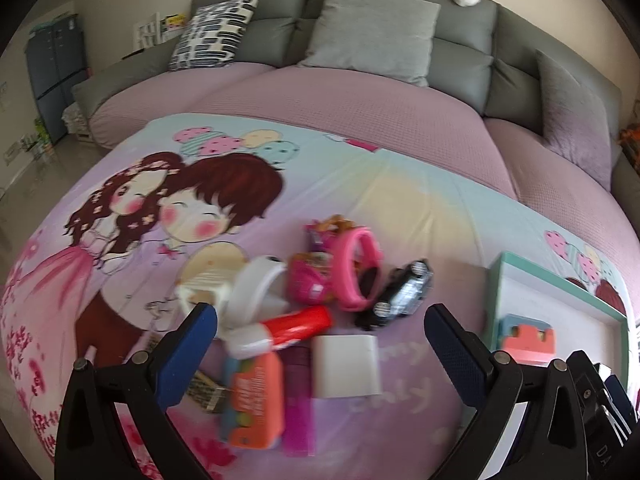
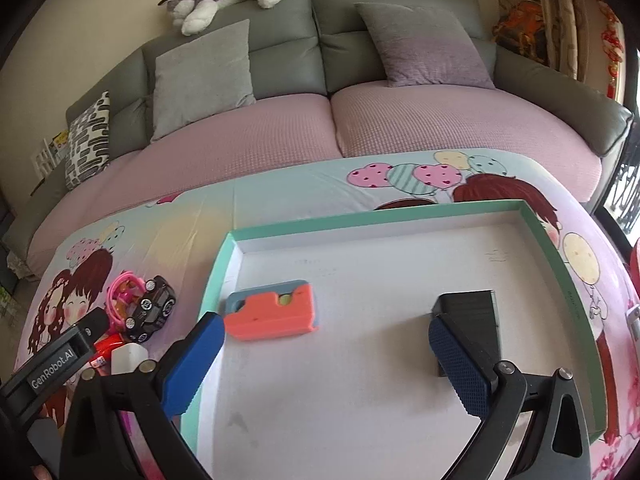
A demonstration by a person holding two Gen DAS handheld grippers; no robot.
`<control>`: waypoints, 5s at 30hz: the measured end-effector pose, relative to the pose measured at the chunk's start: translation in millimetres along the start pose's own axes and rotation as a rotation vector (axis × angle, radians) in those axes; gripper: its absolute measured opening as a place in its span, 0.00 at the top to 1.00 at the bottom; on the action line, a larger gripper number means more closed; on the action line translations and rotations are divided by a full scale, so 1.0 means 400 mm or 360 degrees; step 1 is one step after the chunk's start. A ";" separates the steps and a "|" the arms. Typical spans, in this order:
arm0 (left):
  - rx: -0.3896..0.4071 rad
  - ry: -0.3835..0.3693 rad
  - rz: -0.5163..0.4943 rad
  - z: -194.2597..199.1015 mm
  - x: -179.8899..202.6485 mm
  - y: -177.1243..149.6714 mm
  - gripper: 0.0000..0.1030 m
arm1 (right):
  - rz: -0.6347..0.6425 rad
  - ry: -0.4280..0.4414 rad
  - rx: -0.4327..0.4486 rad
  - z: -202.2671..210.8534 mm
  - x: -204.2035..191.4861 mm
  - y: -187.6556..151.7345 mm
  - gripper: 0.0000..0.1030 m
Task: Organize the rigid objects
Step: 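Move both grippers back toward the pile of items, then grasp the gold patterned bar with the left gripper while the right gripper grasps the orange box cutter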
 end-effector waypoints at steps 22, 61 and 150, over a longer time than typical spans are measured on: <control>-0.0001 0.0141 0.0205 0.012 -0.311 0.007 0.00 | 0.0240 0.0293 -0.0048 -0.003 -0.258 -0.060 0.00; -0.0314 -0.0370 -0.0096 -0.045 -0.291 -0.091 0.01 | 0.0194 0.0366 -0.0144 0.003 -0.323 -0.115 0.00; -0.0287 -0.0182 0.0213 -0.082 -0.467 -0.079 0.19 | 0.0711 0.0563 -0.0251 -0.015 -0.581 -0.292 0.56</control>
Point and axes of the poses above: each gripper's, at about its wrist camera, not at the fingertips, and z roughly against the way its jaws point, x to its right, y to its top, the point moved 2 cm from there along -z, roughly the way its jaws point, and after that the axes turned 7 degrees about x, right-handed, at the moved point
